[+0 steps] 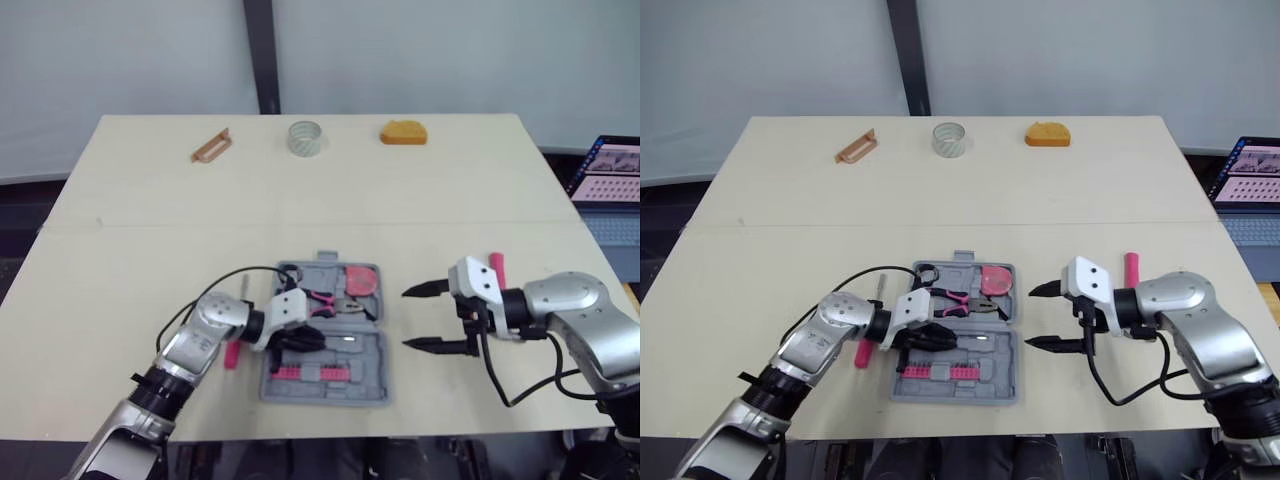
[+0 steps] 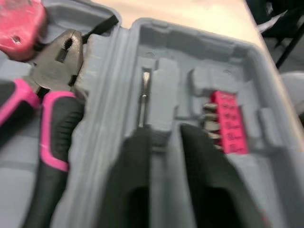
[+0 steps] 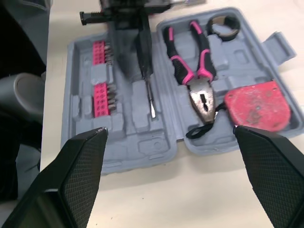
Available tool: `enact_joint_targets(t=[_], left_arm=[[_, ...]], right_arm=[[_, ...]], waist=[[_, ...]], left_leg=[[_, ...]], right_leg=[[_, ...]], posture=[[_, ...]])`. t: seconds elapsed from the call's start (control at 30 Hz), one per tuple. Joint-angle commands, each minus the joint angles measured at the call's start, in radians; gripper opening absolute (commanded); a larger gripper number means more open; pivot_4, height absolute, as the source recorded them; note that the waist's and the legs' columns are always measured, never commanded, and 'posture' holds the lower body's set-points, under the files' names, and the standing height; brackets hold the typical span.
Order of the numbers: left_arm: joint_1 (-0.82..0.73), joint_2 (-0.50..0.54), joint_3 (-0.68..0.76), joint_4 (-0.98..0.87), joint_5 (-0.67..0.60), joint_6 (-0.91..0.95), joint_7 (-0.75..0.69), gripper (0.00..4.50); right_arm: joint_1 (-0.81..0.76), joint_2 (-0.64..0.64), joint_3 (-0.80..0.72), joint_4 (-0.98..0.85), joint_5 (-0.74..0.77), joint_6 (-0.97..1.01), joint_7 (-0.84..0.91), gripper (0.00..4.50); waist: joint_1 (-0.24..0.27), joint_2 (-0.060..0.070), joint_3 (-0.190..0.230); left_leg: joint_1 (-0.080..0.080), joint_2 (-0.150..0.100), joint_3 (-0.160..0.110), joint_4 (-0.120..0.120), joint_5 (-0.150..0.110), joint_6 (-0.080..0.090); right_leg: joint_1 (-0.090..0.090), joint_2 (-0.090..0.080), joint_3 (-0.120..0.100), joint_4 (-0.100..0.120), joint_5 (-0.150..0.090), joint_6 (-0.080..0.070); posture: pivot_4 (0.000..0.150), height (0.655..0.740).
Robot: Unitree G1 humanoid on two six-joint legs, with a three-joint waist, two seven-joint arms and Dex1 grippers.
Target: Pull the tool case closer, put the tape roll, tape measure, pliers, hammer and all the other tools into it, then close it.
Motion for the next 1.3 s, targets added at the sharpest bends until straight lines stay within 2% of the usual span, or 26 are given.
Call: enact_joint_targets(t=[0.03, 0.13, 0.17, 0.27, 0.4, 0.63, 0.93, 1.3], left_arm=[[-0.010, 0.049, 0.128, -0.157, -0.137, 0.138, -0.007, 2.91], [0.037, 0.136, 0.289, -0.245, -0.235, 0.234, 0.009, 4.41], [0.055, 0.161, 0.326, -0.258, -0.252, 0.247, 0.014, 4.47], [0.173, 0.253, 0.493, -0.247, -0.284, 0.262, 0.026, 4.47], [0.309, 0.314, 0.649, -0.204, -0.284, 0.236, 0.058, 4.47], [0.525, 0.342, 0.890, -0.033, -0.245, 0.107, 0.128, 4.47], [0.628, 0.310, 1.018, 0.121, -0.244, -0.033, 0.218, 4.47], [0.616, 0.298, 0.999, 0.153, -0.259, -0.074, 0.253, 4.47]], right_arm=[[-0.003, 0.014, -0.087, 0.006, 0.080, 0.058, -0.028, 4.50], [0.030, 0.006, -0.183, 0.058, 0.127, 0.110, -0.055, 4.50], [0.039, 0.003, -0.207, 0.072, 0.136, 0.120, -0.062, 4.50], [0.087, -0.024, -0.296, 0.170, 0.120, 0.103, -0.074, 4.50], [0.135, -0.058, -0.363, 0.304, 0.086, 0.053, -0.074, 4.50], [0.159, -0.090, -0.447, 0.588, 0.016, -0.071, -0.104, 4.50], [0.133, -0.083, -0.483, 0.835, -0.022, -0.174, -0.150, 4.50], [0.076, -0.086, -0.467, 0.992, -0.067, -0.259, -0.167, 4.50]], waist=[[0.000, 0.000, 0.000], [0.000, 0.000, 0.000], [-0.001, 0.000, 0.000], [-0.002, 0.001, 0.001], [-0.002, 0.001, 0.002], [-0.004, 0.002, 0.002], [-0.014, 0.002, 0.002], [-0.032, 0.002, 0.002]], left_leg=[[0.000, 0.000, 0.000, 0.000, 0.000, 0.000], [0.000, 0.000, -0.001, 0.000, 0.000, 0.000], [0.000, 0.000, -0.001, 0.000, 0.000, 0.000], [0.000, 0.000, 0.000, -0.002, 0.000, 0.000], [0.000, 0.000, 0.000, -0.002, 0.000, 0.000], [0.001, 0.000, 0.001, -0.004, 0.000, 0.000], [0.001, 0.000, 0.002, -0.005, 0.000, 0.000], [0.003, 0.000, 0.003, -0.008, 0.000, -0.001]], right_leg=[[0.000, 0.000, 0.000, 0.000, 0.000, 0.000], [0.000, 0.000, 0.000, 0.000, 0.000, 0.000], [0.000, 0.000, 0.000, -0.001, 0.000, 0.000], [0.000, 0.000, 0.000, -0.001, 0.000, 0.000], [0.000, 0.000, 0.001, -0.002, 0.000, 0.000], [0.000, 0.000, 0.001, -0.003, 0.000, 0.000], [0.000, 0.000, 0.001, -0.003, 0.000, 0.000], [0.000, 0.000, 0.001, -0.003, 0.000, 0.000]], posture=[[0.150, 0.7400], [0.150, 0.7400], [0.150, 0.7400], [0.150, 0.7400], [0.150, 0.7400], [0.150, 0.7400], [0.150, 0.7400], [0.150, 0.7400]])
